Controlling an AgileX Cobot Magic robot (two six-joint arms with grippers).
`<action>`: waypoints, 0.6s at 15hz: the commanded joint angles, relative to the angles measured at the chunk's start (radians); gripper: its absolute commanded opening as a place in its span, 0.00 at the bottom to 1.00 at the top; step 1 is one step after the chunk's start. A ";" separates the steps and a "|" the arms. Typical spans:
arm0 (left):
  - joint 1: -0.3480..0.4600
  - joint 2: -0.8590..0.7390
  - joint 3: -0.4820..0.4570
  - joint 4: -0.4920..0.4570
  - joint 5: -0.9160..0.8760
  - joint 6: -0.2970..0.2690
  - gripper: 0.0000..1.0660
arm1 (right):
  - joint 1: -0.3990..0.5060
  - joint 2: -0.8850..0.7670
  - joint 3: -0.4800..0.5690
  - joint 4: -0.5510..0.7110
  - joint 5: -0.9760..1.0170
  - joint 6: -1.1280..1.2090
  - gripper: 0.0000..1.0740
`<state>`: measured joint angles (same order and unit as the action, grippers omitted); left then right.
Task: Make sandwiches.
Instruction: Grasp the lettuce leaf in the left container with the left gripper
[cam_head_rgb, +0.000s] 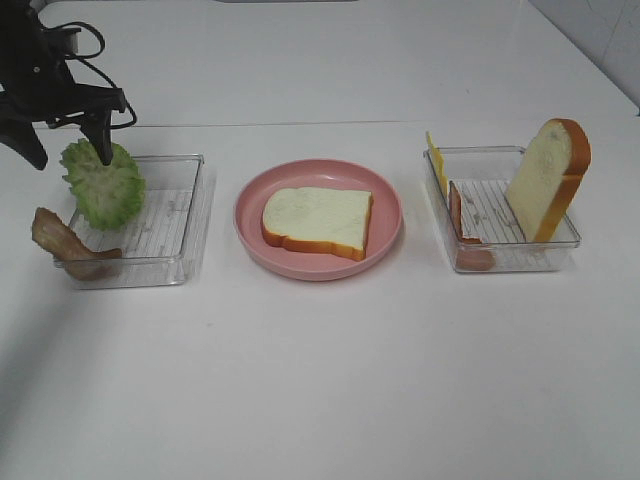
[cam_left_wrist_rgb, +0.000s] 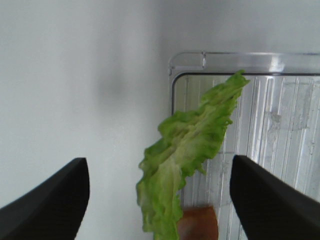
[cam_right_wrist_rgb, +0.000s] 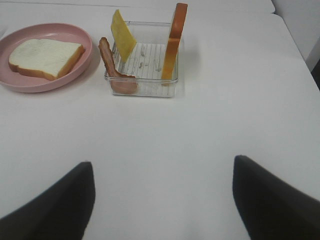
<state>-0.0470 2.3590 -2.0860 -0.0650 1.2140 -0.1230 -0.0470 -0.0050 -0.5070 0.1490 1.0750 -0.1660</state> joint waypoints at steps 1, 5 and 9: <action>-0.013 0.032 0.006 -0.025 -0.040 0.024 0.67 | -0.006 -0.016 0.001 -0.002 -0.008 -0.011 0.67; -0.018 0.047 0.007 -0.025 -0.076 0.044 0.52 | -0.006 -0.016 0.001 -0.002 -0.008 -0.011 0.67; -0.018 0.047 0.006 -0.026 -0.075 0.043 0.21 | -0.006 -0.016 0.001 -0.002 -0.008 -0.011 0.67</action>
<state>-0.0580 2.4000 -2.0860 -0.0800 1.1430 -0.0820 -0.0470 -0.0050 -0.5070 0.1490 1.0750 -0.1660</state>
